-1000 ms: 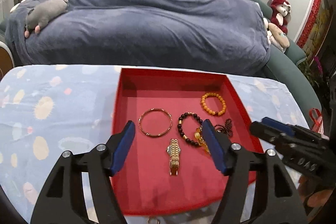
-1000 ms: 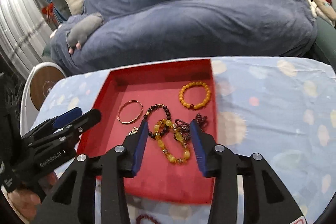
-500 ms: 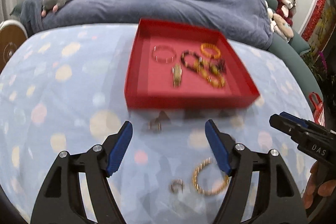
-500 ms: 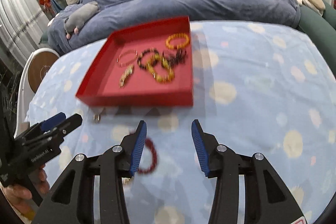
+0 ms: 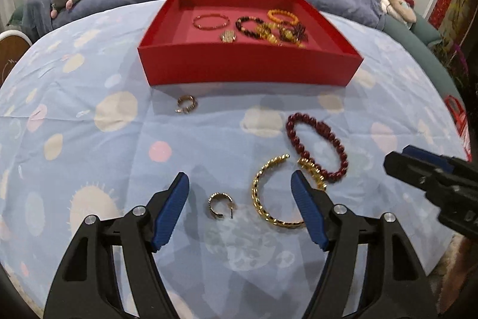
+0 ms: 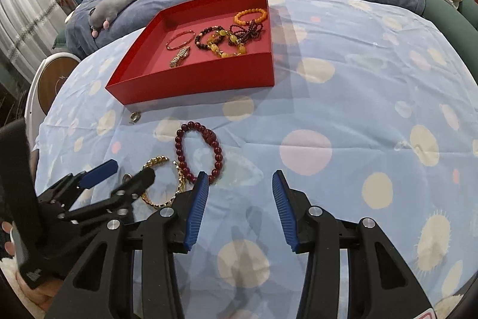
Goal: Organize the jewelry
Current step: 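Move the left gripper to the gold twisted bangle while the right approaches the dark red beads, then close the left gripper on the gold bangle while the right closes on the dark red beads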
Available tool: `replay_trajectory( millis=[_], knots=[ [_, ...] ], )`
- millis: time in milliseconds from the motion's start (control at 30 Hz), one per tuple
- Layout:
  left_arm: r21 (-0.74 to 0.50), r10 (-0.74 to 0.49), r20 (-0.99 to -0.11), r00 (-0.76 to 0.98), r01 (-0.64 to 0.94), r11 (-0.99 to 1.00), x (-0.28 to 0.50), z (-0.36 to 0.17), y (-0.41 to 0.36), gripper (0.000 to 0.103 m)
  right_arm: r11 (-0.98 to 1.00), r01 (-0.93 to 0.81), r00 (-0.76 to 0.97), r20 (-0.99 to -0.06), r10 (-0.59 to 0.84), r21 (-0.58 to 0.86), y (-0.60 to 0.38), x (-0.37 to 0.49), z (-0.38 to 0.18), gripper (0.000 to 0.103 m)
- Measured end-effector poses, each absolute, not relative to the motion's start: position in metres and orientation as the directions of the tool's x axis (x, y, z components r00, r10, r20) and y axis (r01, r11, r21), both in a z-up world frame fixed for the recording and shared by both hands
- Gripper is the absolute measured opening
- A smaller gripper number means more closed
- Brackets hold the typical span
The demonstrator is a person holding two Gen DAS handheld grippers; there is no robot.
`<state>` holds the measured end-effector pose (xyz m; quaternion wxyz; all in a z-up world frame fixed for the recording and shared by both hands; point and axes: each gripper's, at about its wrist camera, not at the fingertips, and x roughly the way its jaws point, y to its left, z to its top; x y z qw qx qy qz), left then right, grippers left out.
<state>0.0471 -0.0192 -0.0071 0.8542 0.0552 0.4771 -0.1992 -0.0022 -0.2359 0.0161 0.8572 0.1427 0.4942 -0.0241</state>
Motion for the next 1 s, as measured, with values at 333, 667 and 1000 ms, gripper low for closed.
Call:
replay_trajectory(
  millis=[333, 667, 1000],
  knots=[
    [-0.1, -0.319, -0.82, 0.474, 0.43, 0.897, 0.047, -0.004, -0.03, 0.06, 0.956, 0.188, 0.507, -0.856, 0.102, 0.225, -0.236, 0.0, 0.01, 0.044],
    [-0.085, -0.331, -0.834, 0.442, 0.49, 0.868, 0.036, -0.008, -0.049, 0.072, 0.952, 0.211, 0.514, -0.853, 0.085, 0.222, -0.246, 0.0, 0.014, 0.044],
    [-0.085, -0.338, -0.829, 0.446, 0.496, 0.864, 0.04, -0.012, -0.045, 0.056, 0.957, 0.177, 0.503, -0.857, 0.114, 0.231, -0.235, 0.007, 0.009, 0.044]
  ],
)
